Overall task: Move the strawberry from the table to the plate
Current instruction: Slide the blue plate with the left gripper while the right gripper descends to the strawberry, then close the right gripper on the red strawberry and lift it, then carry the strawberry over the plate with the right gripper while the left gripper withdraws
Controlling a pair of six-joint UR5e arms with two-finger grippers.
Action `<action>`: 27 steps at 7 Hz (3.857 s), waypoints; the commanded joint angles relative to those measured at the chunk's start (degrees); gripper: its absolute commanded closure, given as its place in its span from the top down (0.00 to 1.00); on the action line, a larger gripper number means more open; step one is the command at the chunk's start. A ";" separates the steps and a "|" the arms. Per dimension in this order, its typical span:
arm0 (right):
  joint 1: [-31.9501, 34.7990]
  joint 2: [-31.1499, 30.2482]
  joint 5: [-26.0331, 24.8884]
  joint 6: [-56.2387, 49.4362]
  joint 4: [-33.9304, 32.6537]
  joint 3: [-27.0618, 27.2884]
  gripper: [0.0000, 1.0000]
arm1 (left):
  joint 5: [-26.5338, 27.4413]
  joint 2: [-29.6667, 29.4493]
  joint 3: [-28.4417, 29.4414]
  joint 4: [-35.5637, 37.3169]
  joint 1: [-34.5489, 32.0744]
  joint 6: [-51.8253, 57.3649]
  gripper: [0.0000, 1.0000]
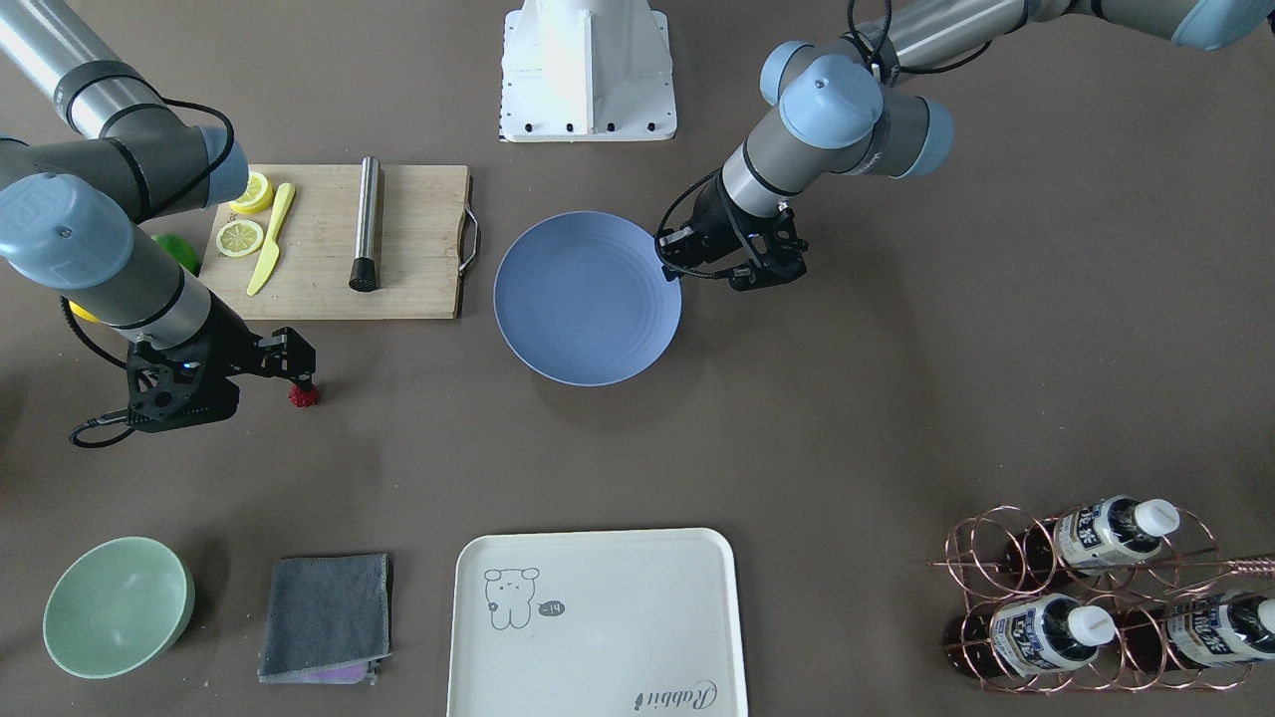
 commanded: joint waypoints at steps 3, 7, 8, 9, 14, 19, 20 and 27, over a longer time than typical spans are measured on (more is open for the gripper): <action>-2.85 0.66 -2.50 0.17 0.15 -2.55 0.69 | 0.57 -0.06 0.00 0.00 0.29 -0.31 0.00; -2.67 1.01 -2.15 0.35 0.15 -1.86 0.00 | 3.18 -0.24 1.14 -0.09 1.69 -0.05 0.00; -1.45 2.31 -1.10 0.26 -0.02 -1.85 0.00 | 3.46 -0.15 1.15 -0.09 2.13 0.04 0.00; 0.04 3.63 0.65 0.26 -0.63 -1.85 0.00 | 3.82 -0.06 1.32 -0.09 2.31 0.13 0.00; -2.03 12.68 4.36 10.68 -3.36 0.24 0.00 | 6.63 0.47 1.85 -0.09 3.29 1.00 0.88; -16.53 18.22 -5.73 24.15 -2.57 -0.18 0.00 | -2.41 3.10 1.23 -0.09 -7.77 12.75 0.97; -18.91 19.37 -8.71 26.08 -2.57 -1.23 0.00 | -3.73 3.45 1.15 -0.09 -9.36 14.09 0.97; -22.27 20.26 -12.08 26.80 -2.39 -3.08 0.99 | -4.27 4.77 0.71 -0.09 -10.43 15.16 0.97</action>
